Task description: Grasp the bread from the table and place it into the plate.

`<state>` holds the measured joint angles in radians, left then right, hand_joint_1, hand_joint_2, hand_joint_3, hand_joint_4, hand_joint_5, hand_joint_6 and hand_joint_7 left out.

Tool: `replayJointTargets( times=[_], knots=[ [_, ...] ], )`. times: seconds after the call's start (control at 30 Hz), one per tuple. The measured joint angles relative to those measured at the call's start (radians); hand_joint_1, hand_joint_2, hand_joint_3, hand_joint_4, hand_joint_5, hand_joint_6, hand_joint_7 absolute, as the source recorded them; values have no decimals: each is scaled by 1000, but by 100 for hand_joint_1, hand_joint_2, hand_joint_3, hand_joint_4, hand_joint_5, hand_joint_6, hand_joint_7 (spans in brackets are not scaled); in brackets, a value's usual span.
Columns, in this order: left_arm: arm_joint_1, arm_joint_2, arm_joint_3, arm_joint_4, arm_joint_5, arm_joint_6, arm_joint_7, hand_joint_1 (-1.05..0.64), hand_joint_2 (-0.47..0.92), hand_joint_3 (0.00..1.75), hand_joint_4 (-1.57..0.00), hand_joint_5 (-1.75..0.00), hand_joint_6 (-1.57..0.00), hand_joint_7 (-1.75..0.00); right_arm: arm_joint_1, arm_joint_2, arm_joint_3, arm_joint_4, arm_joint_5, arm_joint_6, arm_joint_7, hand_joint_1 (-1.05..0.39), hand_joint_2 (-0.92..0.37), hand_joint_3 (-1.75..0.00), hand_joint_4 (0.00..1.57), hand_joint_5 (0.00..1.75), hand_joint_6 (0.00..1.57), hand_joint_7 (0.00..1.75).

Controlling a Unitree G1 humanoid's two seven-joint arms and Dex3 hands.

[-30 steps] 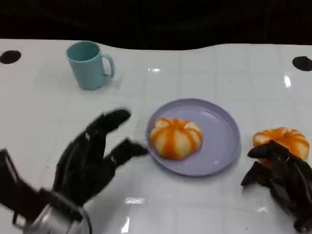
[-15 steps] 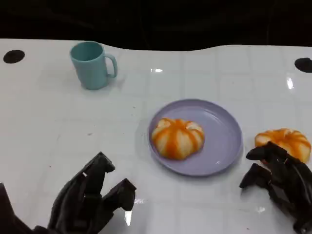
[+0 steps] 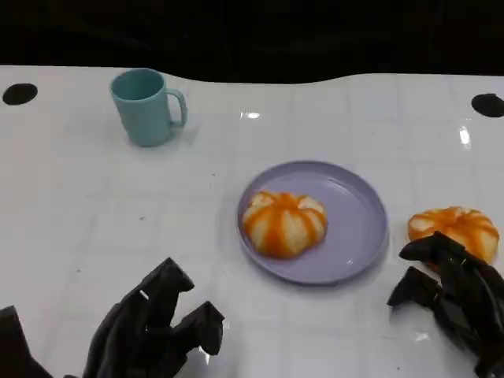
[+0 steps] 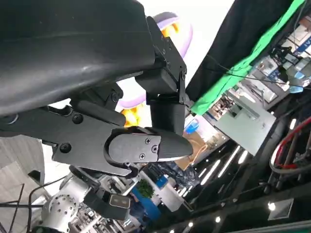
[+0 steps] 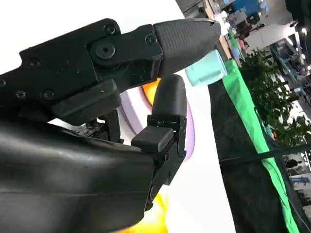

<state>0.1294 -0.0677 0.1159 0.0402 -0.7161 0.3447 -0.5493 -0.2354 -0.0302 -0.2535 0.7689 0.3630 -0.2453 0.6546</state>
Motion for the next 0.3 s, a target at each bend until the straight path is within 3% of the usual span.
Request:
replayJointTargets(
  times=[0.3],
  knots=[
    [-10,2,1,22,5,-17,-22,-54,92,22,-92,-175,-68,-175,3,0,0,-9,3,16,-6,-55,-92,-19,63,156,61,122]
  ],
)
